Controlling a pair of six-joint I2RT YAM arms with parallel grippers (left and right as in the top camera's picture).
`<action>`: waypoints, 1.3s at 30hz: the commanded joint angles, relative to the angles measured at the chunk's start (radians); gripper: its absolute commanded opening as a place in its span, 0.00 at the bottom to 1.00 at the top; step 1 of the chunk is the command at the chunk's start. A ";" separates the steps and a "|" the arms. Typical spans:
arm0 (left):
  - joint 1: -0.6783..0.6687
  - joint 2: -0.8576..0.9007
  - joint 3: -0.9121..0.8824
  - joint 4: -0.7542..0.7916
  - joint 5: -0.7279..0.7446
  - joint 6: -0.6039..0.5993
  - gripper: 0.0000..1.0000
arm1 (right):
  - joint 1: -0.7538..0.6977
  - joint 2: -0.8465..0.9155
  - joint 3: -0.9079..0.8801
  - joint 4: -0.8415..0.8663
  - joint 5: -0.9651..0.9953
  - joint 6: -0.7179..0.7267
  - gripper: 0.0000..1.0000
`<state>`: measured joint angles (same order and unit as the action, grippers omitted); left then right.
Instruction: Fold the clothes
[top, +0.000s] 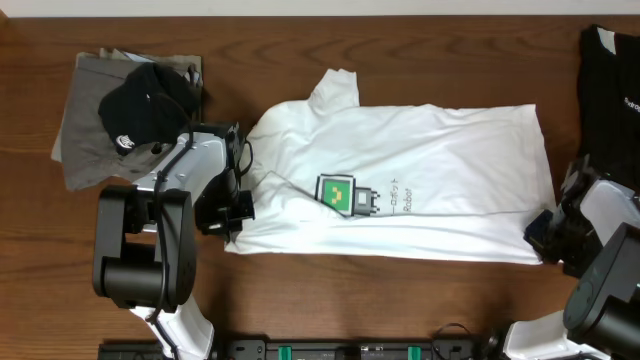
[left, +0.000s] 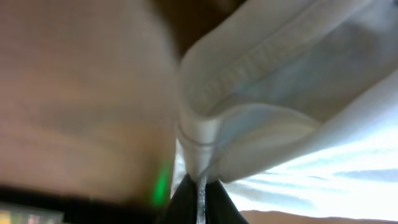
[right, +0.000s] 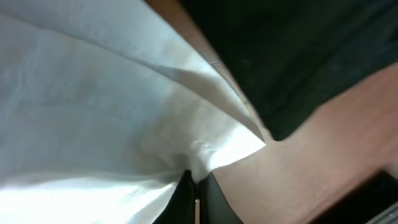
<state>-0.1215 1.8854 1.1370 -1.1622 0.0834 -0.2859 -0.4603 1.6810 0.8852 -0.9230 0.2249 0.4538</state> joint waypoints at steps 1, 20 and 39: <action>0.007 0.000 -0.012 -0.065 -0.021 -0.060 0.06 | -0.011 -0.054 -0.001 0.003 0.086 0.032 0.01; 0.007 -0.055 0.169 -0.230 -0.021 0.001 0.48 | -0.010 -0.263 0.109 0.067 -0.262 -0.127 0.56; -0.008 0.117 0.716 0.226 0.377 0.275 0.60 | 0.138 -0.217 0.292 0.170 -0.630 -0.253 0.62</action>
<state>-0.1207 1.8965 1.8450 -0.9836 0.3599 -0.0471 -0.3485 1.4433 1.1599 -0.7624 -0.3820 0.2153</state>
